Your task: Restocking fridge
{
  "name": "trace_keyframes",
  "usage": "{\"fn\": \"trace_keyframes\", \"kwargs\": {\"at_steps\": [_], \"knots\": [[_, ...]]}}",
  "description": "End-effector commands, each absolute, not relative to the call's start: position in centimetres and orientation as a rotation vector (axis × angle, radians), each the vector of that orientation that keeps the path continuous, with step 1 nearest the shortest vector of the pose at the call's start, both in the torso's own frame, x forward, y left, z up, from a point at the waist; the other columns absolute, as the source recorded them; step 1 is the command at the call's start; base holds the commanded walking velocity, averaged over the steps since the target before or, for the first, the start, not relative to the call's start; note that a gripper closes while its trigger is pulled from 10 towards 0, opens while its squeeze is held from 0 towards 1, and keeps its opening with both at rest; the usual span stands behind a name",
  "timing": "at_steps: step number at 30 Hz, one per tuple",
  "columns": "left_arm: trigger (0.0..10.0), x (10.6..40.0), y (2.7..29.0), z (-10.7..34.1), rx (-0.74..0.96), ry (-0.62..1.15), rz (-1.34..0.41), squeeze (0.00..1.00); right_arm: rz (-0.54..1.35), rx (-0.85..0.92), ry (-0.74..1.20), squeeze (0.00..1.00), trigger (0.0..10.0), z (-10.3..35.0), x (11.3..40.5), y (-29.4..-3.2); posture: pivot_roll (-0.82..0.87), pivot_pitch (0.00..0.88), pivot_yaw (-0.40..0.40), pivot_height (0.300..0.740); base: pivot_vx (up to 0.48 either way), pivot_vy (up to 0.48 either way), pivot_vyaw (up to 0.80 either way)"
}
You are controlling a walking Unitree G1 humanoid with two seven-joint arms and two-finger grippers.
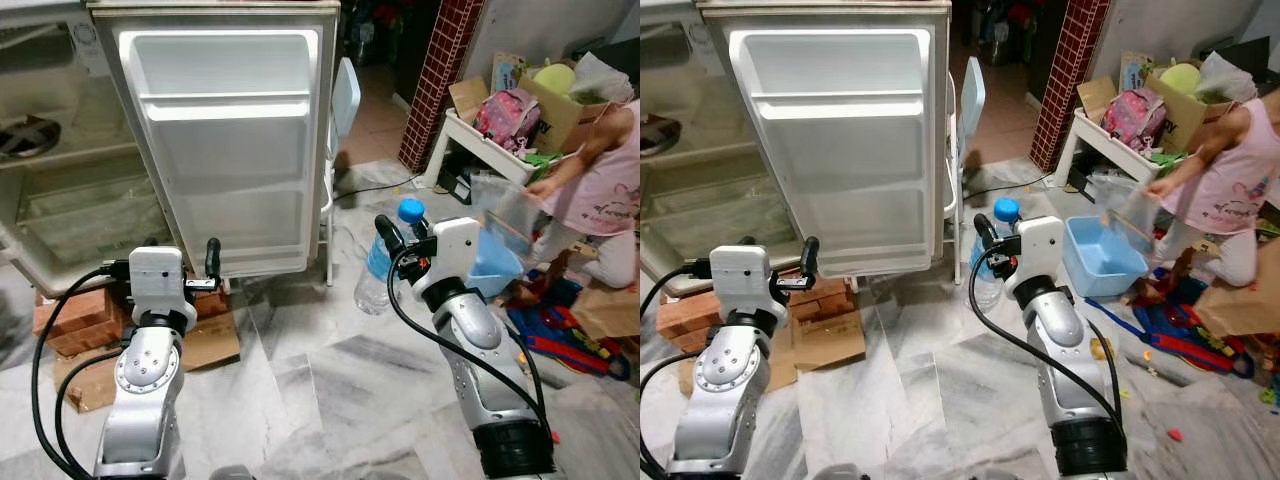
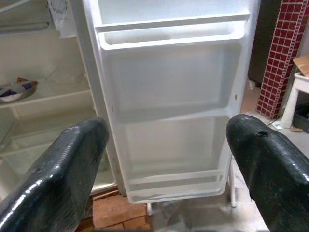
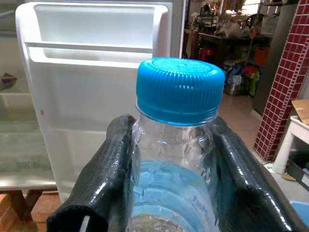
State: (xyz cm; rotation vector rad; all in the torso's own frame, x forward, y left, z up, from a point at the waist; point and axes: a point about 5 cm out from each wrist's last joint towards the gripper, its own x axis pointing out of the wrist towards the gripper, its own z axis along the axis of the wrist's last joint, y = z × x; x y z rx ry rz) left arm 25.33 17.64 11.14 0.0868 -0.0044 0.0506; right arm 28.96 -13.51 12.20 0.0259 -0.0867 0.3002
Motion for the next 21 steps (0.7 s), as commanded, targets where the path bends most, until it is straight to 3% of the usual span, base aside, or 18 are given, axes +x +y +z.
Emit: {"fn": "trace_keyframes", "kwargs": {"at_steps": [1,15,21], "knots": [[10.0,25.48,17.82,11.12,0.086,0.007,0.053,0.0,0.316,0.038,-0.115,0.0,10.0,12.85,29.11,-13.27,0.04,0.0,-0.032,0.74,0.304,0.371,0.0],[10.0,26.18,17.22,11.47,0.093,-0.01,0.031,0.0,0.321,0.027,-0.12,0.0,10.0,12.93,29.36,-13.25,0.04,0.0,-0.03,0.74,0.31,0.366,0.0],[10.0,26.25,17.17,11.44,0.089,-0.01,0.037,0.0,0.325,0.024,-0.12,0.0,10.0,12.89,29.37,-13.1,0.04,0.0,-0.031,0.74,0.435,0.044,0.0]]}}
